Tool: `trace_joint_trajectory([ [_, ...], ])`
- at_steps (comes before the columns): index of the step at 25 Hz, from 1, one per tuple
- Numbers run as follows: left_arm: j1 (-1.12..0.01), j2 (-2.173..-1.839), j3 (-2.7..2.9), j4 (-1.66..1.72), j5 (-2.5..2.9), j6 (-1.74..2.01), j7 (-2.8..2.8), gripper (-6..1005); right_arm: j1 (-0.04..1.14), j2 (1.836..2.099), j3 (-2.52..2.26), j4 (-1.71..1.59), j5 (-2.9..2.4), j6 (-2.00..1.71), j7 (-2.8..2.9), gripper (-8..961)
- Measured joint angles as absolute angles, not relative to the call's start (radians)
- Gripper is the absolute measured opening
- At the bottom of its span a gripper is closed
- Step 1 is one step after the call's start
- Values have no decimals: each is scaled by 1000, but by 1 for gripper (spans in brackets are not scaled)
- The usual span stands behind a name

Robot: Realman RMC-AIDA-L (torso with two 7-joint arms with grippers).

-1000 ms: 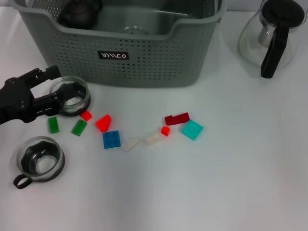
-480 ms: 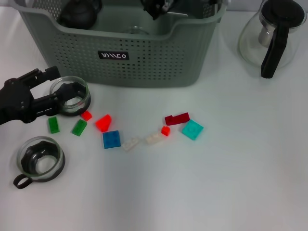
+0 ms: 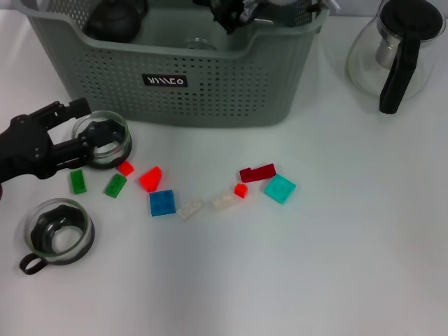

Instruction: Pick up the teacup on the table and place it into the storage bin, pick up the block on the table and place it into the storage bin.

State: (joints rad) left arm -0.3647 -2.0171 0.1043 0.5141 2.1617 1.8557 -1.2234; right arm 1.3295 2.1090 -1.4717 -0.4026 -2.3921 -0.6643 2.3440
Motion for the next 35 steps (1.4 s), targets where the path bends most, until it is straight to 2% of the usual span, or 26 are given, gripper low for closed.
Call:
trace_joint_trajectory([
  [10,-366,-2018,104,514,2163,1854,-1225,852,1327,2107,-1475,-406,-2417,-669,2379,74],
  [13,-364,-2018,104,514,2163,1854,-1226,851,1311,2104,-1468,-439,-2415,-671,2387,303],
  [15,-361,-2018,104,514,2163,1854,-1226,851,1278,2103,-1461,-507,-2410,-686,2386,401],
  [18,-359,-2019,103,514,2163,1856,-1226,850,1165,2102,-1446,-721,-2393,-735,2377,548],
  [23,-356,-2019,100,514,2160,1860,-1225,849,915,2097,-1403,-1156,-2154,-822,2257,625],
  [26,-356,-2019,103,514,2157,1858,-1225,848,772,2097,-1317,-1289,-1846,-943,2063,619],
  [29,-359,-2019,102,514,2156,1856,-1225,847,660,2097,-1219,-1252,-1512,-1145,1855,614],
  [33,-361,-2018,96,514,2154,1856,-1225,846,593,2085,-1101,-1061,-1306,-1461,1636,614],
  [34,-362,-2018,95,514,2154,1855,-1225,846,570,2073,-1042,-967,-1307,-1624,1545,614],
  [35,-363,-2017,95,514,2154,1855,-1225,845,570,2073,-1042,-967,-1307,-1624,1545,613],
])
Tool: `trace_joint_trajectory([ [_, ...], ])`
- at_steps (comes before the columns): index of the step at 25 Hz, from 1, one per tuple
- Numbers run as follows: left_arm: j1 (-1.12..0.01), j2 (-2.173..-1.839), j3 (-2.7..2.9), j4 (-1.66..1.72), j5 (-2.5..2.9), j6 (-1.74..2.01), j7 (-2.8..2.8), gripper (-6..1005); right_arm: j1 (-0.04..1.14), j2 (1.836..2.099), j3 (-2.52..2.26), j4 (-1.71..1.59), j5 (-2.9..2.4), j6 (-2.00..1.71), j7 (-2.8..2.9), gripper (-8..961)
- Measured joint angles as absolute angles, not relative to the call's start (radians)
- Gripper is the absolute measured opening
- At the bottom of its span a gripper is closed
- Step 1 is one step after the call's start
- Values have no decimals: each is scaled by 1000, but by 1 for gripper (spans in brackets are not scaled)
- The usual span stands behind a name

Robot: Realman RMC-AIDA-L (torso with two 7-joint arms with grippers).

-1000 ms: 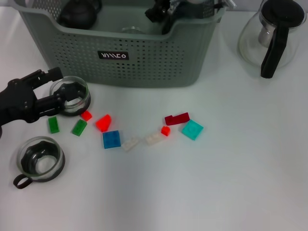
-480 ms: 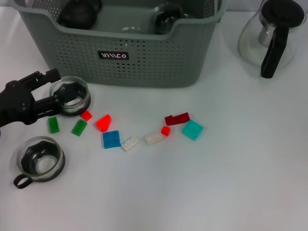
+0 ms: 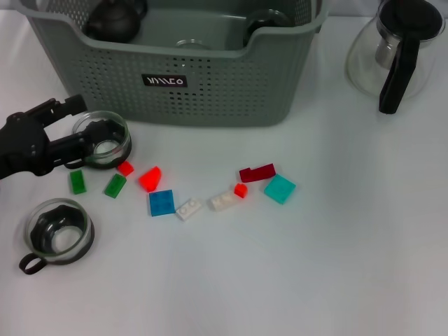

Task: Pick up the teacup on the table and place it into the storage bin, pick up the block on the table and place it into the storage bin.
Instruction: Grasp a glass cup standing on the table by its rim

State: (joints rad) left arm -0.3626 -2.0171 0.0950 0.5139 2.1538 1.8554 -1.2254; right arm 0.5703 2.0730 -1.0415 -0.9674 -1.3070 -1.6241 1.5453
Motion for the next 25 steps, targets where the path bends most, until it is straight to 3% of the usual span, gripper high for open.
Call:
trace_joint_trajectory([
  [4,-367,-2013,94,514,2154,1855,-1226,844,504,2050,-977,-873,-1429,-1810,1442,613],
  [11,-366,-1993,119,569,2167,1903,-1302,842,406,2049,-899,-876,-1664,-1817,1430,613],
  [16,-367,-1977,257,786,2175,1973,-1527,841,408,2058,-854,-872,-1736,-1819,1429,613],
  [25,-469,-1994,549,1101,2281,1988,-1727,836,445,2051,-853,-845,-1760,-1811,1456,614],
])
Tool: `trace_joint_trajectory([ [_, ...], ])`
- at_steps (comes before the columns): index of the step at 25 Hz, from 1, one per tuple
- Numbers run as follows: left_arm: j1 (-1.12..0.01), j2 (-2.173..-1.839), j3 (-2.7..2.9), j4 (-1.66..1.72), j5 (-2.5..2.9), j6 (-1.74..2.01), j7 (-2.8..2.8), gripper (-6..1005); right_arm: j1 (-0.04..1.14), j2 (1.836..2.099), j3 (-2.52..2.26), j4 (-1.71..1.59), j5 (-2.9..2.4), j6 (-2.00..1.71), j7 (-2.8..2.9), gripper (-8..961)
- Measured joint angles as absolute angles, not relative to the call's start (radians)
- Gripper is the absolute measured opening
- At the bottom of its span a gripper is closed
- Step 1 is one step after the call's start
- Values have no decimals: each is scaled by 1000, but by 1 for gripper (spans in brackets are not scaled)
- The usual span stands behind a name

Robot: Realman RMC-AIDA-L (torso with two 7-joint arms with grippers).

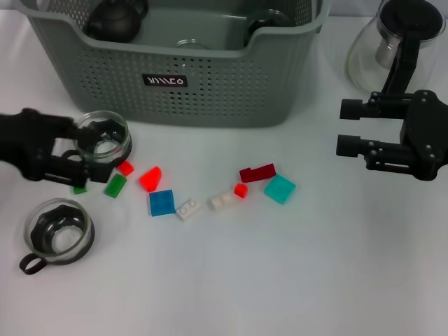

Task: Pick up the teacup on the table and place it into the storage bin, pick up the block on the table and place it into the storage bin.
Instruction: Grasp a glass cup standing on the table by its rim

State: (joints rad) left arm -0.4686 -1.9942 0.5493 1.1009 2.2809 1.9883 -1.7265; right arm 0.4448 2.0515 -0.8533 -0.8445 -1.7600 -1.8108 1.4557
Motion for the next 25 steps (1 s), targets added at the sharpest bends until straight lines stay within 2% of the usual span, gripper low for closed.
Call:
trace_joint_trajectory([
  [5,-581,-1999,613,1141,2416,1983,-1749,831,455,2050,-852,-838,-1763,-1811,1468,614],
  [8,-630,-2019,654,1181,2515,1977,-1760,829,459,2050,-852,-824,-1764,-1811,1468,614],
  [10,-650,-2053,701,1249,2593,1962,-1762,827,459,2049,-852,-819,-1765,-1811,1468,614],
  [11,-650,-2081,736,1306,2636,1944,-1759,826,459,2048,-851,-817,-1765,-1811,1468,614],
  [15,-597,-2164,903,1474,2751,1847,-1752,823,455,2048,-843,-816,-1766,-1811,1468,614],
  [19,-529,-2171,1097,1527,2764,1742,-1804,820,454,2047,-834,-807,-1766,-1811,1468,613],
  [25,-543,-2169,1139,1446,2778,1673,-1836,814,458,2045,-825,-790,-1767,-1811,1468,614],
])
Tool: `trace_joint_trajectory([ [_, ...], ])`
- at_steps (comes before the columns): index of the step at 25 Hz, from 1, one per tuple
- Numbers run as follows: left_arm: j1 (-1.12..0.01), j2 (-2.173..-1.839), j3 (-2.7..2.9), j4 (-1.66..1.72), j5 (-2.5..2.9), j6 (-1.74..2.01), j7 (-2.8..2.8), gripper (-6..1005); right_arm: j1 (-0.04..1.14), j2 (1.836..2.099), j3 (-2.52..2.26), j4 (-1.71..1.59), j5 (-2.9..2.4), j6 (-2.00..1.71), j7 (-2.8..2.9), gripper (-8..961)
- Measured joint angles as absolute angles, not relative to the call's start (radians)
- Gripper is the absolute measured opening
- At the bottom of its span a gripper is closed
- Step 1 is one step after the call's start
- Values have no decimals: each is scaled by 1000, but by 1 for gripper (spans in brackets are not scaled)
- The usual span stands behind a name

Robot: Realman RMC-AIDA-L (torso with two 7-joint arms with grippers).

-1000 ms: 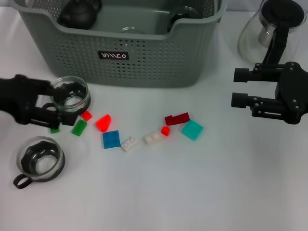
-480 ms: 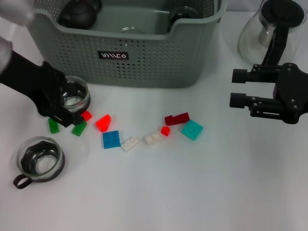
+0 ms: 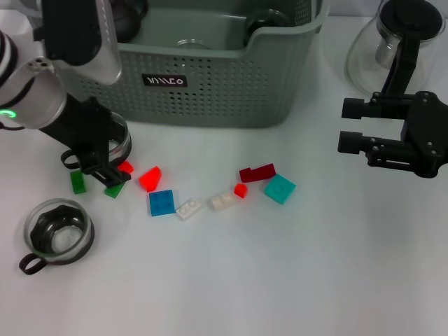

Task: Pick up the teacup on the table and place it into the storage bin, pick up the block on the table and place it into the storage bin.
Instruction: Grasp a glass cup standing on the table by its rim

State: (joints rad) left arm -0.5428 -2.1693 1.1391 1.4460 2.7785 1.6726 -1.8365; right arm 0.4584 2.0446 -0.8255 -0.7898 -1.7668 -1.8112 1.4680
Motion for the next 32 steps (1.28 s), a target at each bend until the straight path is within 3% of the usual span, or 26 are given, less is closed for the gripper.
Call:
trace_joint_trajectory([
  [32,-590,-2165,1231,1247,2856,1581,-1980,669,458,2043,-824,-765,-1767,-1778,1468,613],
])
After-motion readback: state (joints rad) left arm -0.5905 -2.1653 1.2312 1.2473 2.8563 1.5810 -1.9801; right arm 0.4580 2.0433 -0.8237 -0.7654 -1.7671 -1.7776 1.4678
